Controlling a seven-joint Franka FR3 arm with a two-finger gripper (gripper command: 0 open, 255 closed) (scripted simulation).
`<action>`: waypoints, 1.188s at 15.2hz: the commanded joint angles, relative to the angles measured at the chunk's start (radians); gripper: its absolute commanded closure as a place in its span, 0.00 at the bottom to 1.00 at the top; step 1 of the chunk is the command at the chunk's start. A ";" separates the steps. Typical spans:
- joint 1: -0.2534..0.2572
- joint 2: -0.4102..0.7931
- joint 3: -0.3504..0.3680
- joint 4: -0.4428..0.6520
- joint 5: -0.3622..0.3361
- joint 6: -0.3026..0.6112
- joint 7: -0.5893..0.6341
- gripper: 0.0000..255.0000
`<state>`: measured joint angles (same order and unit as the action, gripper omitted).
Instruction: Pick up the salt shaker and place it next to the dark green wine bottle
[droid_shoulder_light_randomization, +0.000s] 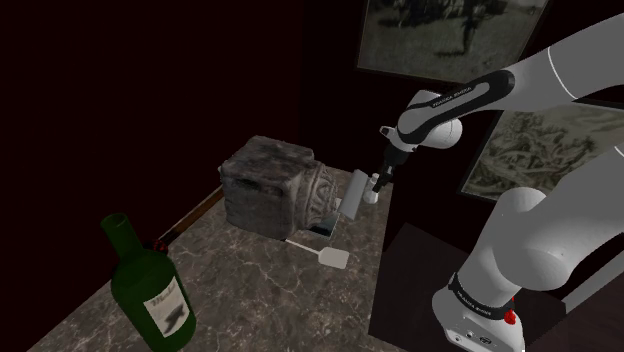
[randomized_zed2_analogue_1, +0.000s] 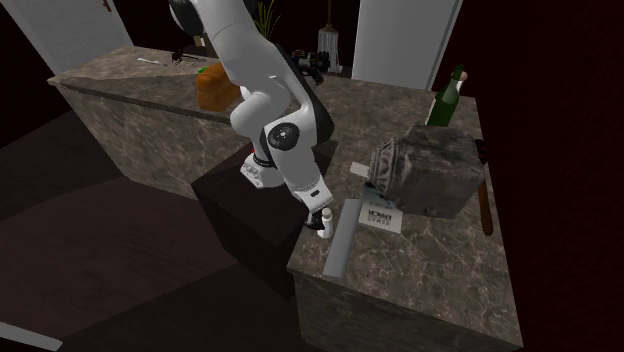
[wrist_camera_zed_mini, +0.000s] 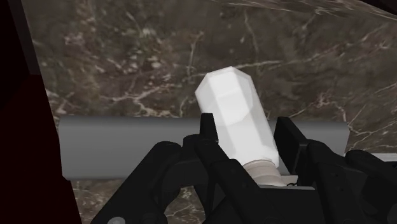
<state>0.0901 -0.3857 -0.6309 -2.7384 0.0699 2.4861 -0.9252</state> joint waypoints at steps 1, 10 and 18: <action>0.000 0.001 0.000 -0.001 0.000 0.000 0.000 1.00; -0.051 -0.102 0.062 0.052 -0.058 -0.147 0.073 1.00; -0.072 -0.168 0.103 0.115 -0.078 -0.272 0.117 1.00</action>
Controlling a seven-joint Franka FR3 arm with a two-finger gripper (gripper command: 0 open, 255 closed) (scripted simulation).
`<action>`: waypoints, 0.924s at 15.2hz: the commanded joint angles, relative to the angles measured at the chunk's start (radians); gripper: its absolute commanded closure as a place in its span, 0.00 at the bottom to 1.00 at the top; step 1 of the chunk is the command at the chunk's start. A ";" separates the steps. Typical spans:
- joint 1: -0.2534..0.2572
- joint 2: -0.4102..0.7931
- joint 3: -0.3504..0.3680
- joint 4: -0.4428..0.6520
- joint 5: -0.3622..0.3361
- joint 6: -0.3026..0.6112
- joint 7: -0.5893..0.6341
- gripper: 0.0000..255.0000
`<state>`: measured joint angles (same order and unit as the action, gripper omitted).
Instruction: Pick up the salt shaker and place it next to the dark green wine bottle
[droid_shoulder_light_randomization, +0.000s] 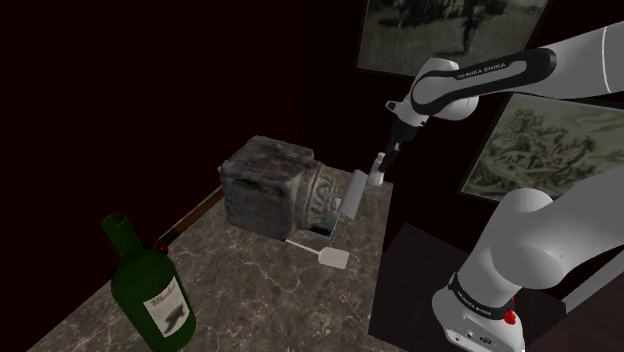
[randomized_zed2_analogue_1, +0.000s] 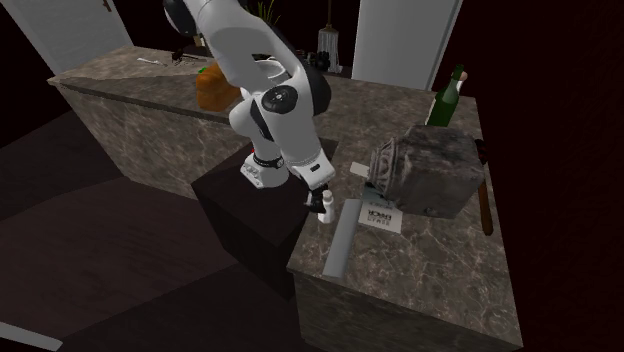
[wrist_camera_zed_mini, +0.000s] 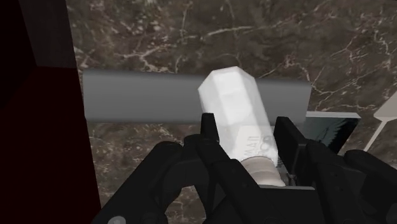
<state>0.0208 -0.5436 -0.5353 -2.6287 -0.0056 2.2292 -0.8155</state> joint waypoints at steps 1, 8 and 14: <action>-0.004 -0.017 0.011 0.014 -0.004 -0.030 0.012 1.00; -0.011 -0.055 0.039 0.081 -0.009 -0.133 0.040 1.00; -0.012 -0.076 0.059 0.146 -0.008 -0.217 0.060 1.00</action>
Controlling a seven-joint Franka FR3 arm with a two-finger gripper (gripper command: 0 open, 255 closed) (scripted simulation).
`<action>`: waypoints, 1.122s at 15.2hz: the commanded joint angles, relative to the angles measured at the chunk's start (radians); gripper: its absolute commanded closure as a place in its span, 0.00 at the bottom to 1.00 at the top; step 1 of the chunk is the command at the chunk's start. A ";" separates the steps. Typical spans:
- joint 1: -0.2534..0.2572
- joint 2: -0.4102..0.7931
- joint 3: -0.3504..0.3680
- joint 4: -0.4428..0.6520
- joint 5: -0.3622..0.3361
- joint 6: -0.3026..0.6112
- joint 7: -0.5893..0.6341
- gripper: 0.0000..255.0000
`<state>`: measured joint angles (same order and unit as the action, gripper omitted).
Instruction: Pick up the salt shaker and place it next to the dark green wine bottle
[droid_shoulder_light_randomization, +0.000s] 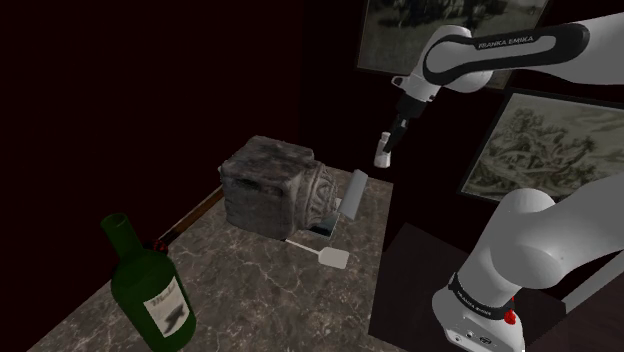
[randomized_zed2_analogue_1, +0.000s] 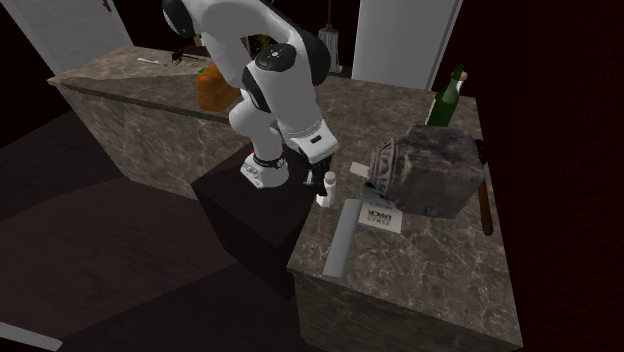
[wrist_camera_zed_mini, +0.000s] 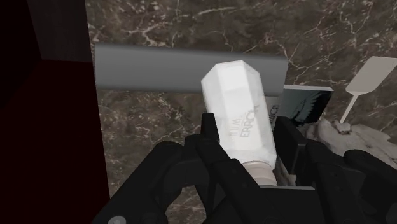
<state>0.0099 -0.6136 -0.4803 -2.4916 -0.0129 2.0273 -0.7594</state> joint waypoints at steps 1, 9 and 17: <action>-0.001 -0.009 0.007 0.020 0.000 -0.029 0.007 1.00; 0.003 -0.020 0.028 0.118 0.006 -0.135 0.029 1.00; 0.011 -0.015 0.044 0.227 0.014 -0.238 0.048 1.00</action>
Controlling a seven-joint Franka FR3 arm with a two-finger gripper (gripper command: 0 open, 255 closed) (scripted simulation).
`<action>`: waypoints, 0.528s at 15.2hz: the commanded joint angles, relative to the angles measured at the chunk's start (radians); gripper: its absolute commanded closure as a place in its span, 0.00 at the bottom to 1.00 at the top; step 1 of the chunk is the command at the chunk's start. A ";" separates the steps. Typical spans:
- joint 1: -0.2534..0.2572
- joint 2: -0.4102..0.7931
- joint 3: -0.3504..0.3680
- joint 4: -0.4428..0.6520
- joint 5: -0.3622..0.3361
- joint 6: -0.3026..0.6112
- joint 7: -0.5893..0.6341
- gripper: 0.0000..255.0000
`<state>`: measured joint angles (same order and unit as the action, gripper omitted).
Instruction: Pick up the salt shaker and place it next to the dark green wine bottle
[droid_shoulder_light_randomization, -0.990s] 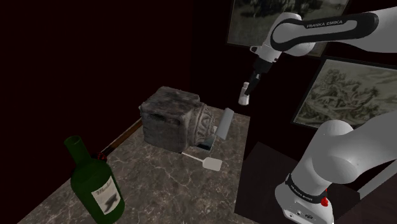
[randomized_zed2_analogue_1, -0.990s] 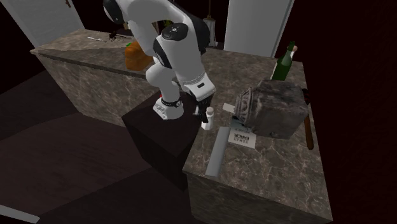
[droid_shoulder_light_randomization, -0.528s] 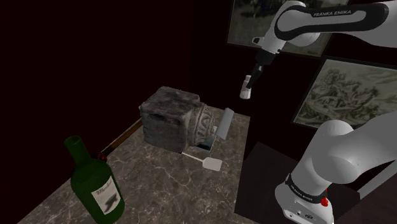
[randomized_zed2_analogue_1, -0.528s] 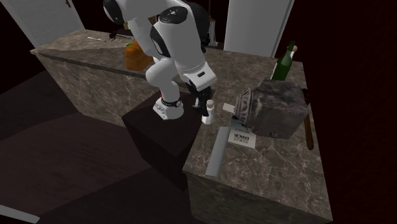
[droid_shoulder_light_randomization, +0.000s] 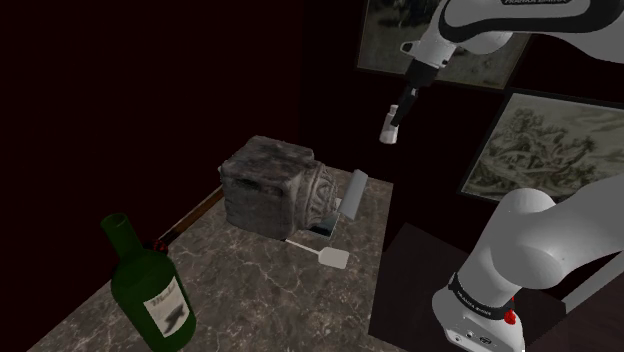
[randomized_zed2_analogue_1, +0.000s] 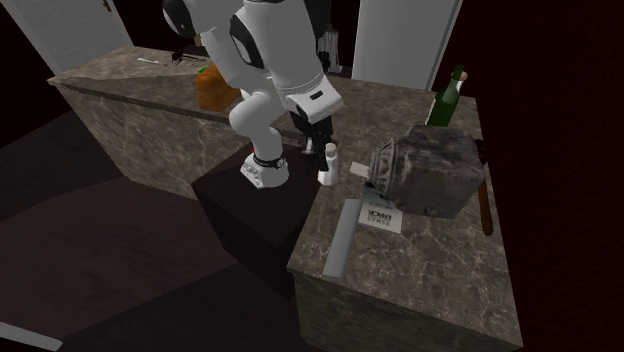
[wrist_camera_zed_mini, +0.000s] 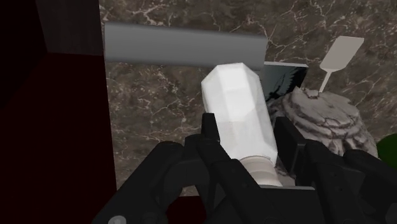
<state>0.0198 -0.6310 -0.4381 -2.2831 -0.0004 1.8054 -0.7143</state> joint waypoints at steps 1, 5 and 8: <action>0.003 0.004 0.004 0.032 0.003 -0.029 0.005 1.00; 0.008 0.012 0.009 0.092 0.008 -0.079 0.012 1.00; 0.012 0.021 0.013 0.138 0.012 -0.116 0.018 1.00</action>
<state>0.0299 -0.6158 -0.4260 -2.1649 0.0098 1.7036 -0.6979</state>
